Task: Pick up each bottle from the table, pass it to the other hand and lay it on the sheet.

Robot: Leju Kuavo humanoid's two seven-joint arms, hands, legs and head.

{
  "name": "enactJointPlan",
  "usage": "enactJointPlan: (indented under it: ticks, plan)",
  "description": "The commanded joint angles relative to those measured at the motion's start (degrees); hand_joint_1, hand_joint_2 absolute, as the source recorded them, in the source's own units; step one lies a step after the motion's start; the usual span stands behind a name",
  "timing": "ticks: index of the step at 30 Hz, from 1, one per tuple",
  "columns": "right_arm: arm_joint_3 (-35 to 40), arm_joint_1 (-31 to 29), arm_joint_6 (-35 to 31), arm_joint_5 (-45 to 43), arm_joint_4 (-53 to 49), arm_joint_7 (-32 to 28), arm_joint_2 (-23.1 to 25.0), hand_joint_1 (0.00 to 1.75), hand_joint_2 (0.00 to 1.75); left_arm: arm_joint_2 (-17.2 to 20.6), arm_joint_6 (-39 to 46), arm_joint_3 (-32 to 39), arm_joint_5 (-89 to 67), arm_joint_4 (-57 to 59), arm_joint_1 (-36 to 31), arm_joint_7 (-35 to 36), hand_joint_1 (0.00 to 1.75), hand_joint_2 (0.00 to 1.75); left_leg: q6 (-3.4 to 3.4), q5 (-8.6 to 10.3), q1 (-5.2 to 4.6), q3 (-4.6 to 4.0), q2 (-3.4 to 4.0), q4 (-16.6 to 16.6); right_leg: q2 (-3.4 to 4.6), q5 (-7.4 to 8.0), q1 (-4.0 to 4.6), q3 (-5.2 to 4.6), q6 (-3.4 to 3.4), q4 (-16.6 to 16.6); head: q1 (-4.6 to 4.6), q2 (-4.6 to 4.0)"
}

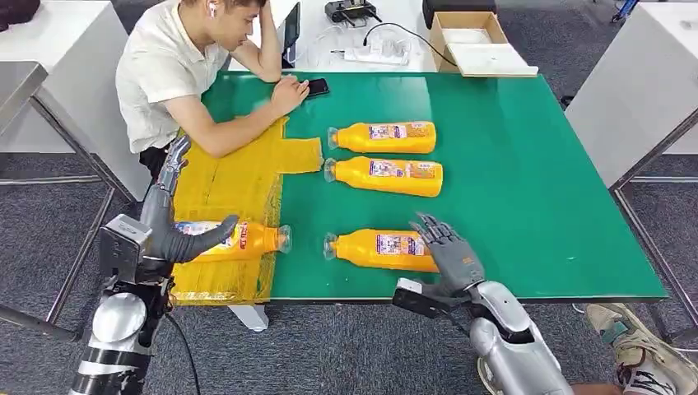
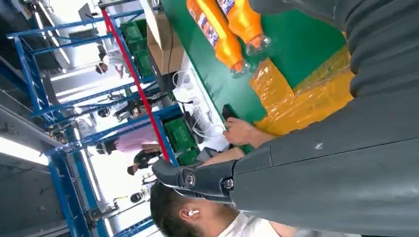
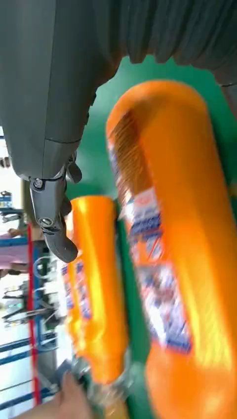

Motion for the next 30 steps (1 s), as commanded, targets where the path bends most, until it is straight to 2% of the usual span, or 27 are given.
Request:
enactJointPlan:
  ticks: [1, 10, 14, 19, 20, 21, 22, 30]
  plan:
    - [4.31, -5.94, 3.39, -1.23, 9.59, 1.41, -3.53, 0.00, 1.75, 0.24, -2.01, 2.57, 0.63, 5.75, -2.33, 0.78, 0.00, 1.75, -0.07, -0.08, 0.01, 0.22, 0.19, -0.03, 0.10, -0.04, 0.03, 0.18, -0.08, -0.03, 0.00, -0.02]
    - [7.56, -10.30, 3.89, -1.13, 16.58, 2.10, -3.94, 0.00, 1.75, 0.56, -2.28, 2.70, 0.96, 7.38, -3.44, 1.07, 0.00, 1.75, -0.11, -0.09, 0.03, 0.24, 0.22, -0.02, 0.10, -0.04, 0.06, 0.17, -0.12, -0.02, 0.00, 0.00]
    - [6.96, -11.12, 3.59, -2.20, 19.39, 2.16, -2.28, 0.00, 1.75, 0.61, -2.21, 2.58, 0.97, 8.16, -3.88, 1.07, 0.00, 1.75, -0.07, -0.06, 0.03, 0.20, 0.17, -0.03, 0.07, -0.02, 0.06, 0.15, -0.08, -0.05, 0.00, 0.00]
    - [6.84, -11.93, 1.95, -3.50, 23.63, -1.02, 0.05, 0.00, 1.75, 0.58, -2.13, 2.28, 1.44, 9.47, -5.06, 0.72, 0.00, 1.75, -0.07, -0.06, 0.03, 0.21, 0.17, -0.02, 0.08, -0.02, 0.06, 0.15, -0.08, -0.04, 0.00, -0.02]
    - [6.26, -12.09, 1.36, -4.45, 24.85, -2.44, 0.79, 0.33, 1.75, 0.58, -2.17, 2.17, 1.79, 9.89, -5.47, 0.51, 0.00, 1.75, -0.11, -0.10, 0.07, 0.31, 0.24, -0.03, 0.10, -0.04, 0.10, 0.24, -0.13, -0.05, 0.00, -0.02]
    - [6.13, -12.22, 0.28, -4.60, 26.06, -3.66, 1.59, 1.68, 1.75, 0.61, -2.21, 1.81, 2.05, 10.72, -6.14, 0.38, 0.00, 1.75, -0.09, -0.06, 0.05, 0.27, 0.19, -0.04, 0.08, -0.02, 0.08, 0.21, -0.11, -0.07, 0.00, -0.02]
    - [5.90, -12.23, -0.27, -4.79, 26.70, -4.04, 2.18, 1.75, 1.75, 0.65, -2.22, 1.73, 2.14, 11.04, -6.48, 0.34, 0.00, 1.75, -0.08, -0.03, 0.05, 0.20, 0.14, -0.05, 0.05, 0.00, 0.07, 0.15, -0.08, -0.07, 0.00, 0.00]
    - [5.49, -12.22, -0.64, -5.33, 27.87, -4.85, 3.10, 1.75, 1.75, 0.67, -2.28, 1.56, 2.44, 11.23, -6.72, 0.17, 0.00, 1.75, -0.07, -0.04, 0.06, 0.26, 0.23, -0.04, 0.05, -0.03, 0.08, 0.16, -0.07, -0.04, 0.00, 0.00]
